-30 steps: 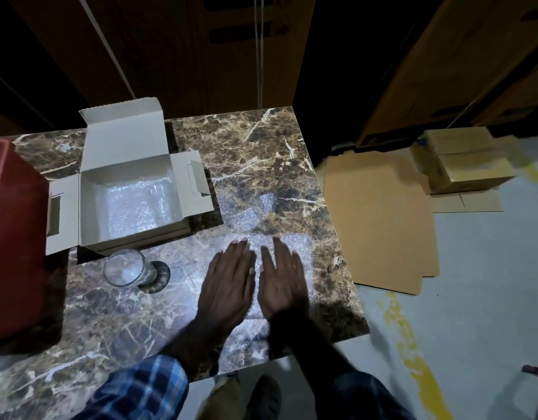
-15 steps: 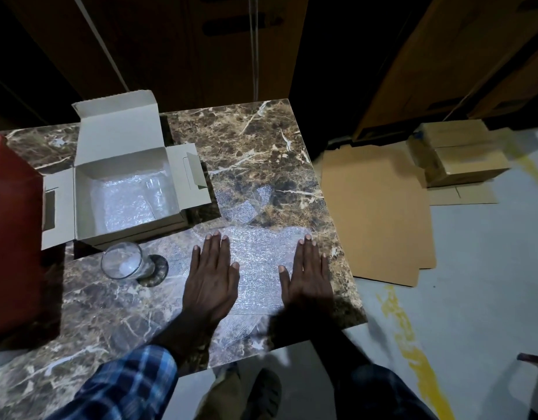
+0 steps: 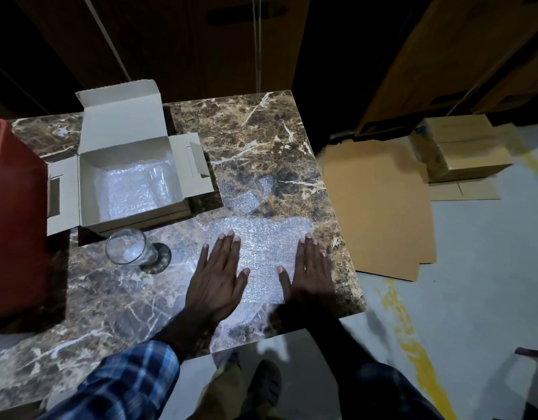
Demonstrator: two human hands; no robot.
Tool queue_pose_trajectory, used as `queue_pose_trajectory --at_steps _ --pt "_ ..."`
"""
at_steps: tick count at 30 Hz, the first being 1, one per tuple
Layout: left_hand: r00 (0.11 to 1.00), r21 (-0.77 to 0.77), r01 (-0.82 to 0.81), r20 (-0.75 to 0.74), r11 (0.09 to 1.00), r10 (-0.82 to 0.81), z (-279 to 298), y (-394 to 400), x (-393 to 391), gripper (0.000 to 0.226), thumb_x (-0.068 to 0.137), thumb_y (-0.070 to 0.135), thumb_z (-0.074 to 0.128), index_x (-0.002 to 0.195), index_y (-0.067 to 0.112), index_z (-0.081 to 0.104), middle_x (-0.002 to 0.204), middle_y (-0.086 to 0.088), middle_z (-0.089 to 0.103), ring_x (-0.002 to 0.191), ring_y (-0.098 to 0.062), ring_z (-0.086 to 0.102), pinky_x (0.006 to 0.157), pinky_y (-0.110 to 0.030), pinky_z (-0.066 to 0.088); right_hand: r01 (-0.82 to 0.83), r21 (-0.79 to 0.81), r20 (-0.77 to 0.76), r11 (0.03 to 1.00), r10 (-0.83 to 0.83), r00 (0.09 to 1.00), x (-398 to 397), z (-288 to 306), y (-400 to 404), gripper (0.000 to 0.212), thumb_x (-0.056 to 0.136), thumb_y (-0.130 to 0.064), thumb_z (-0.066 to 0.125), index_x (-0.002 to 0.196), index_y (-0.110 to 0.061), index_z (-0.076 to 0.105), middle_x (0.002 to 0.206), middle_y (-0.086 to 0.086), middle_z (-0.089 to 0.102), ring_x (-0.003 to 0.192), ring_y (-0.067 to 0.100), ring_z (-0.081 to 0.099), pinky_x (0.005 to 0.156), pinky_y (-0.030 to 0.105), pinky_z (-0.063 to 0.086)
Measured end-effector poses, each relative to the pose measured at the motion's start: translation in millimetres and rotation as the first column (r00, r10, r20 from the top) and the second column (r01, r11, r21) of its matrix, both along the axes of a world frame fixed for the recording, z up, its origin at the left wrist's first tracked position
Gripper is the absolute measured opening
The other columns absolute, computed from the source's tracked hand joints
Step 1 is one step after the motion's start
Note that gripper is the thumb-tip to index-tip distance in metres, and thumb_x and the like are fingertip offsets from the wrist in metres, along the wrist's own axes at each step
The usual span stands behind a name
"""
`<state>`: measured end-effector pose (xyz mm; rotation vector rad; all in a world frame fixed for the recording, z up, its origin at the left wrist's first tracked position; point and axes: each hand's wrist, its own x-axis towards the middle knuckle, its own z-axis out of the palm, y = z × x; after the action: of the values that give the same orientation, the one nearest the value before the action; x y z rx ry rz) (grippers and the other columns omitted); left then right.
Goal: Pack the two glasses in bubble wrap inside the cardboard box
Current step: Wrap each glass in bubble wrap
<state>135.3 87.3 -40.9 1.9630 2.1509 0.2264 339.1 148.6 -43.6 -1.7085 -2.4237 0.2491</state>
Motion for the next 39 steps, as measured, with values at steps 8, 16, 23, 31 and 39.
queue_pose_trajectory --at_steps 8,16,23,31,39 --pt "0.993 -0.028 0.108 -0.044 0.994 -0.109 8 36 -4 0.062 0.106 0.039 0.025 0.160 0.010 0.014 0.168 -0.009 0.007 0.155 -0.022 0.001 0.125 -0.045 0.000 -0.252 -0.163 0.009 0.954 0.256 0.967 -41 14 34 0.065 0.105 -0.042 0.012 0.160 -0.008 0.009 0.167 0.011 0.003 0.155 0.024 0.000 0.123 0.036 -0.008" --pt "0.999 -0.036 -0.044 0.014 0.998 0.044 5 25 -28 0.069 0.105 0.053 0.022 0.160 0.014 0.010 0.168 -0.006 0.003 0.155 -0.020 -0.002 0.124 -0.044 -0.005 -0.110 -0.131 0.008 0.985 0.112 0.994 -7 12 35 0.075 0.104 -0.058 0.015 0.159 -0.009 0.002 0.164 0.007 -0.012 0.155 0.025 -0.005 0.123 0.036 -0.012" --pt "0.998 0.015 0.031 0.045 0.999 -0.032 10 0 -42 0.060 0.106 0.042 0.024 0.157 0.012 0.027 0.167 -0.005 0.016 0.155 -0.017 0.006 0.125 -0.044 0.003 -0.444 0.180 -0.209 0.878 0.475 0.854 -42 26 -24 0.036 0.089 -0.032 0.063 0.108 -0.001 0.069 0.110 0.019 0.065 0.095 0.034 0.059 0.081 0.042 0.049" --pt "0.987 0.012 0.096 0.129 0.995 -0.097 17 -13 -67 0.054 0.101 0.034 0.027 0.144 0.011 0.052 0.156 -0.011 0.041 0.147 -0.032 0.033 0.118 -0.043 0.017 -0.504 0.125 -0.118 0.855 0.517 0.848 -74 11 -48 0.015 0.078 -0.015 0.072 0.092 -0.013 0.066 0.103 0.009 0.064 0.087 0.031 0.061 0.072 0.038 0.049" --pt "0.940 0.053 0.265 0.208 0.963 -0.270 21 -36 -53 0.068 0.080 0.041 0.050 0.144 0.017 0.053 0.159 -0.001 0.033 0.153 -0.020 0.017 0.123 -0.038 0.007 -0.483 0.146 -0.138 0.863 0.501 0.854 -47 9 -48 0.017 0.075 -0.013 0.078 0.089 -0.013 0.068 0.109 0.009 0.068 0.090 0.030 0.063 0.078 0.038 0.049"
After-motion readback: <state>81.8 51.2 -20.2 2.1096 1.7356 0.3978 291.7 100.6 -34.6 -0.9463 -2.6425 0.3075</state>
